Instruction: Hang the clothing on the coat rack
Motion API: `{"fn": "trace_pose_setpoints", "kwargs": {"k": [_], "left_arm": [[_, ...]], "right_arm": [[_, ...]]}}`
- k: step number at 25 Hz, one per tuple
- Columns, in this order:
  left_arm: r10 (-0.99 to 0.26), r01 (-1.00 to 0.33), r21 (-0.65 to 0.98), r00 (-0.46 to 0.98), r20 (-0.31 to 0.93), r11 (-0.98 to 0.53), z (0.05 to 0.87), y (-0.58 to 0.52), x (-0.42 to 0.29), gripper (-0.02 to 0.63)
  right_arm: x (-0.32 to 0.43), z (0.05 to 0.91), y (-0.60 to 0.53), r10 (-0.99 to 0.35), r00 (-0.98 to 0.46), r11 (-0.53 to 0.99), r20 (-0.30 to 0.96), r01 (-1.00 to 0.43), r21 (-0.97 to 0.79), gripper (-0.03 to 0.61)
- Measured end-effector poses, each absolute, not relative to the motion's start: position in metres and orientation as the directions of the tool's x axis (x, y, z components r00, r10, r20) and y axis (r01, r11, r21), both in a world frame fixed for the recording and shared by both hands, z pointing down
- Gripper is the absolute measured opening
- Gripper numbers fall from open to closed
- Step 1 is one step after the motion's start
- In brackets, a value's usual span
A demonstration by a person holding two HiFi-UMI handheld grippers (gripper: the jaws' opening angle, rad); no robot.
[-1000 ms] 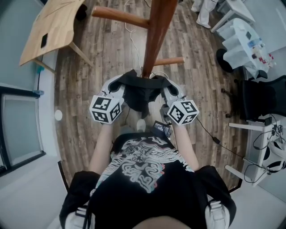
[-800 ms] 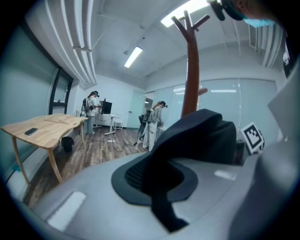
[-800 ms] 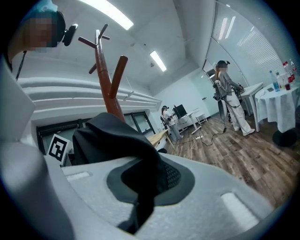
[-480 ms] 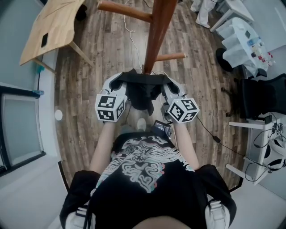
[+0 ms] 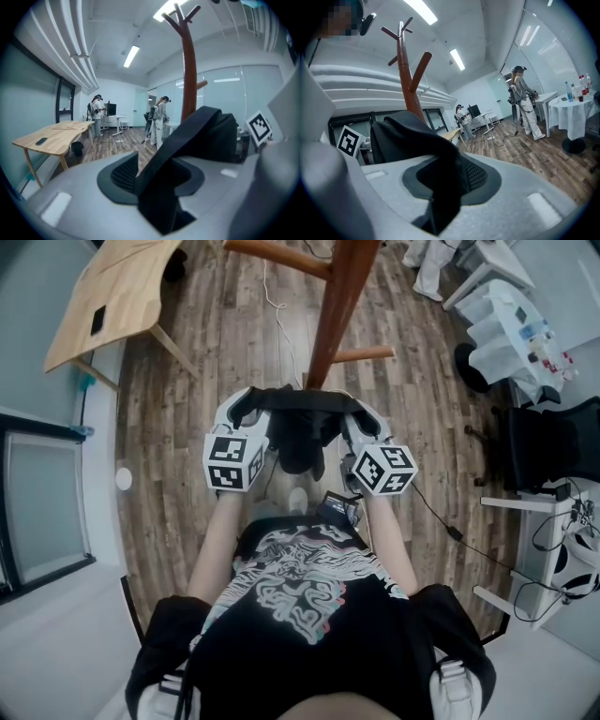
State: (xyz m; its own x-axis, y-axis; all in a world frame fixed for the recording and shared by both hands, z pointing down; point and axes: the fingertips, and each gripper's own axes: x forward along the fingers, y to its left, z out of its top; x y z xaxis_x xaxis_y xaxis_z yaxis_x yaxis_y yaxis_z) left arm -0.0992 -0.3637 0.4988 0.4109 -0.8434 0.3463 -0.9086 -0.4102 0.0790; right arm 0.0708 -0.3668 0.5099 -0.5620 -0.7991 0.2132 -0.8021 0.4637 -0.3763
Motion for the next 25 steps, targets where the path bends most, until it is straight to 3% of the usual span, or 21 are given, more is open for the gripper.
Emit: {"fn": "trace_pose_setpoints", "kwargs": {"k": [8, 25], "left_arm": [[-0.840, -0.904, 0.054, 0.416, 0.350, -0.425, 0.499, -0.358, -0.097, 0.148], [-0.814, -0.897, 0.056, 0.423, 0.398, -0.439, 0.504, -0.335, -0.110, 0.223]], "right_arm": [[0.076, 0.513, -0.360, -0.805, -0.542, 0.436, 0.242, -0.817, -0.378, 0.129], [0.074, 0.510, -0.335, -0.816, -0.520, 0.413, 0.253, -0.830, -0.374, 0.132]]}}
